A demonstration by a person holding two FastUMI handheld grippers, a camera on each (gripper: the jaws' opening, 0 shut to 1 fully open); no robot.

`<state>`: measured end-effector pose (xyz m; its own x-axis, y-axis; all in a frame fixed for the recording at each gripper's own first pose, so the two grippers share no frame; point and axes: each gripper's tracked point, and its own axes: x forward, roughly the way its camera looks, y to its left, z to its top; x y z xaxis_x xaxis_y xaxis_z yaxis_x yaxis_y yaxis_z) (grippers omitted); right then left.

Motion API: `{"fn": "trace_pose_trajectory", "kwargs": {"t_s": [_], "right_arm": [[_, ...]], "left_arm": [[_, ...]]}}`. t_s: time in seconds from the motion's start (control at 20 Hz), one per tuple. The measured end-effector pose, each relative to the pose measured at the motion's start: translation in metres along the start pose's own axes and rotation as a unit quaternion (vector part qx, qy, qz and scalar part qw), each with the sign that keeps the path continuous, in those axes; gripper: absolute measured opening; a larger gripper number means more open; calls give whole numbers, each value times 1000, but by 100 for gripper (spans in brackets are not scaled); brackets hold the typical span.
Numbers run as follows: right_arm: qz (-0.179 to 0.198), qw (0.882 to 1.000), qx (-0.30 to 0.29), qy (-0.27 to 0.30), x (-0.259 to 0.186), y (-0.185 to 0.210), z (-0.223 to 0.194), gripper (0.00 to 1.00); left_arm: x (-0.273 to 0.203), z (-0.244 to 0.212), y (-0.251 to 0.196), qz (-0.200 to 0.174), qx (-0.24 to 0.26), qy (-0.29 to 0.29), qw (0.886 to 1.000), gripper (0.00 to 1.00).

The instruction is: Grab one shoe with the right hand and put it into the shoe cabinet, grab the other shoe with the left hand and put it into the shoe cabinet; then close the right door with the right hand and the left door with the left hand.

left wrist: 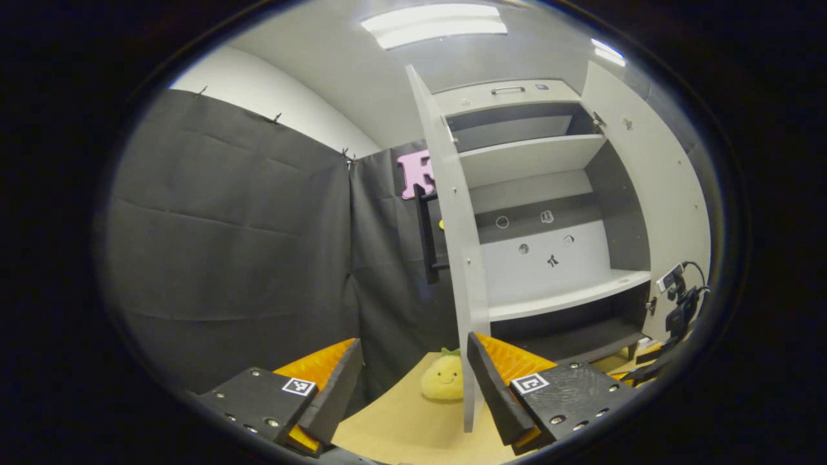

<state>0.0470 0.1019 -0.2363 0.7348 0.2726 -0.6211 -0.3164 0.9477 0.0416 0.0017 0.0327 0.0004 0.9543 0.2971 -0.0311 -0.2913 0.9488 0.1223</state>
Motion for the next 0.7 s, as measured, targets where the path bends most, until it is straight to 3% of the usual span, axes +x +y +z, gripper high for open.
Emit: {"fn": "trace_pose_trajectory", "kwargs": {"t_s": [0.1,0.3,0.6,0.65,0.7], "right_arm": [[2,1000,-6,17,9,3,-11,99],[10,998,10,64,29,12,-36,95],[9,992,17,122,47,11,-64,98],[7,991,17,132,48,10,-68,94],[7,990,20,143,51,10,-72,98]], "left_arm": [[0,2,1,8,5,2,1000,94],[1,3,4,22,11,6,1000,94],[4,-5,10,36,15,8,999,94],[6,-9,11,38,13,10,999,94],[7,-11,12,40,13,12,999,94]]}}
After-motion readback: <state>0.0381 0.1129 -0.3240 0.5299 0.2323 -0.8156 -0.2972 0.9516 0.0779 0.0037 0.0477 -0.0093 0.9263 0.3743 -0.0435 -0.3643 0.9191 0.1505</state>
